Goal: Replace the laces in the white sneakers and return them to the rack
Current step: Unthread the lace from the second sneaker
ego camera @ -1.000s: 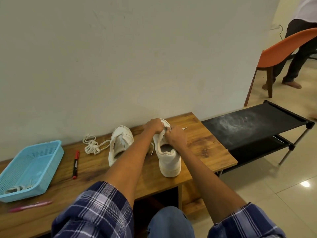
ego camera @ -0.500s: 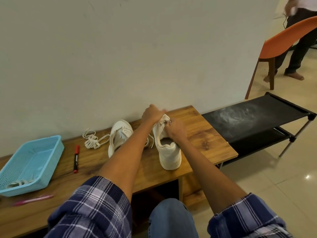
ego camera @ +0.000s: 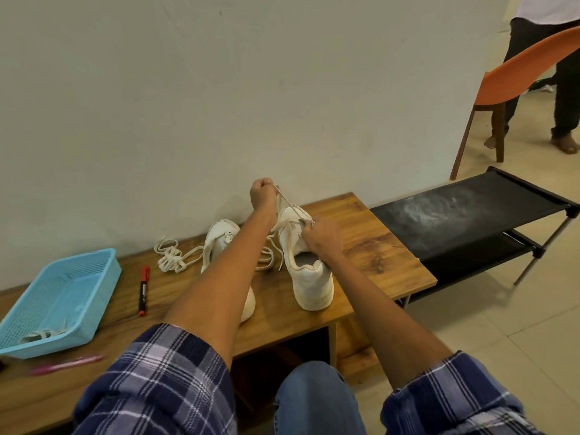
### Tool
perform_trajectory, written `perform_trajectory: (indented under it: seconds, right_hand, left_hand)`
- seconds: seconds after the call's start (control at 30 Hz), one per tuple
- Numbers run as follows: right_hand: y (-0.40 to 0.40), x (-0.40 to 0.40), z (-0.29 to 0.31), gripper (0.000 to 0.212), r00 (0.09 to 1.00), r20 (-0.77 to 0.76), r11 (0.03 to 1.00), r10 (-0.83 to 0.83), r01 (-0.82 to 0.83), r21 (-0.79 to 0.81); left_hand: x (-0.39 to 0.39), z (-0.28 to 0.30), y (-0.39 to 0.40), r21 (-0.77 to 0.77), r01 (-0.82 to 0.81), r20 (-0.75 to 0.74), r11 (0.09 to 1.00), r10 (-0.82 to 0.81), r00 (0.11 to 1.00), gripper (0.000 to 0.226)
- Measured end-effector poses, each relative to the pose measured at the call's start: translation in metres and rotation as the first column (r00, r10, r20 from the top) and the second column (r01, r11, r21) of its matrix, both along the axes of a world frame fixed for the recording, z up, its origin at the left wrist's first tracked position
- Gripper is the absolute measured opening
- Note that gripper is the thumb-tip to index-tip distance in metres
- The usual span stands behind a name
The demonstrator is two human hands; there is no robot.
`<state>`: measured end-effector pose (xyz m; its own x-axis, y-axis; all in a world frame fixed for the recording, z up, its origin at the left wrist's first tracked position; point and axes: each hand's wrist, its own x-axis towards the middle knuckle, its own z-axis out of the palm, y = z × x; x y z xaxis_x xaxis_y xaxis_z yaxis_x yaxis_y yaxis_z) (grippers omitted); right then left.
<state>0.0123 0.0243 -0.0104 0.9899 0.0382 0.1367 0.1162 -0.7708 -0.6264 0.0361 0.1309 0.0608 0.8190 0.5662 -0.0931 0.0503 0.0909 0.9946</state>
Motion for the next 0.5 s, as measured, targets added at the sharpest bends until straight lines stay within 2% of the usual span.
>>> perform_trajectory:
  seconds: [0.03,0.07,0.1,0.13,0.2,0.27,0.33,0.4,0.5]
  right_hand:
    - [0.000,0.000,0.000,0.031,1.000,-0.005,1.000,0.002,-0.002,-0.003]
    - [0.001,0.001,0.000,0.030,1.000,-0.006,1.000,0.001,-0.001,0.001]
    - [0.001,0.001,0.000,0.030,1.000,-0.008,1.000,0.001,0.000,0.006]
    - [0.001,0.001,0.000,0.030,1.000,-0.009,1.000,0.002,-0.001,0.011]
    - [0.001,0.001,0.000,0.031,1.000,-0.013,1.000,0.006,-0.006,0.017]
    - [0.001,0.001,0.000,0.027,1.000,-0.024,1.000,0.015,-0.015,0.023]
    - [0.001,0.000,0.002,0.028,0.999,-0.038,0.999,0.016,-0.014,0.035]
    - [0.001,0.001,0.002,0.026,0.999,-0.044,0.999,0.010,-0.008,0.054]
    - [0.001,0.000,0.002,0.024,1.000,-0.029,0.999,-0.001,0.002,0.041]
  left_hand:
    - [-0.001,-0.001,-0.002,-0.011,-0.001,-0.021,1.000,0.001,1.000,0.025]
    - [-0.001,-0.005,-0.004,0.048,0.015,-0.057,0.999,-0.012,0.998,0.025]
    - [-0.001,-0.010,-0.005,0.187,0.065,-0.121,0.980,-0.043,0.992,0.026]
    - [-0.001,-0.014,-0.006,0.381,0.150,-0.206,0.912,-0.074,0.976,0.026]
    - [-0.002,-0.018,-0.005,0.683,0.365,-0.397,0.633,-0.097,0.913,0.033]
    - [-0.004,-0.015,-0.004,0.757,0.519,-0.536,0.397,-0.076,0.841,0.047]
    - [-0.005,-0.014,-0.005,0.776,0.588,-0.602,0.227,-0.006,0.798,0.050]
    - [-0.004,-0.019,-0.008,0.784,0.598,-0.612,0.168,0.046,0.790,0.046]
    - [-0.006,-0.023,-0.010,0.766,0.605,-0.621,0.219,0.004,0.784,0.032]
